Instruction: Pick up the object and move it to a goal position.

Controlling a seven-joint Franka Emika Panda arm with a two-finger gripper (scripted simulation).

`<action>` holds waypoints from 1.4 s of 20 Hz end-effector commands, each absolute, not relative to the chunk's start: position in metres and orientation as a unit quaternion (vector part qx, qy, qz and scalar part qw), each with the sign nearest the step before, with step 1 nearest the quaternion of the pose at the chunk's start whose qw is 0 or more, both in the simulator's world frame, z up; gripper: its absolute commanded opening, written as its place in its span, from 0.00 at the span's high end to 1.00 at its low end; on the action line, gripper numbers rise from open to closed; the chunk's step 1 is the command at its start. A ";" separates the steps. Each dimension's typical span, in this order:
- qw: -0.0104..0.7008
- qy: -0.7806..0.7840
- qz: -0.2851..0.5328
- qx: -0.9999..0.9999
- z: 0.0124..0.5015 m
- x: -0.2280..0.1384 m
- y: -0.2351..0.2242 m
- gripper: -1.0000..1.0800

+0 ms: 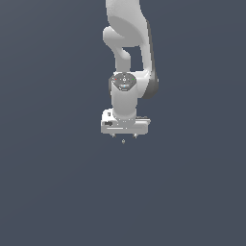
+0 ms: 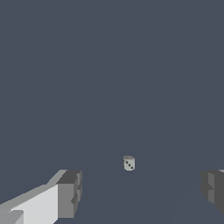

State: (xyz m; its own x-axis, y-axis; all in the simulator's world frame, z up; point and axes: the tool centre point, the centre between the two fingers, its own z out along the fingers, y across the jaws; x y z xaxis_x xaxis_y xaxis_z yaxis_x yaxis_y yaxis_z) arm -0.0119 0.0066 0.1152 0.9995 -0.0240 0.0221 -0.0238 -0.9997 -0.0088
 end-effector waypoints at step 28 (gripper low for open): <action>0.000 0.016 0.000 -1.000 0.011 -0.042 0.002 0.04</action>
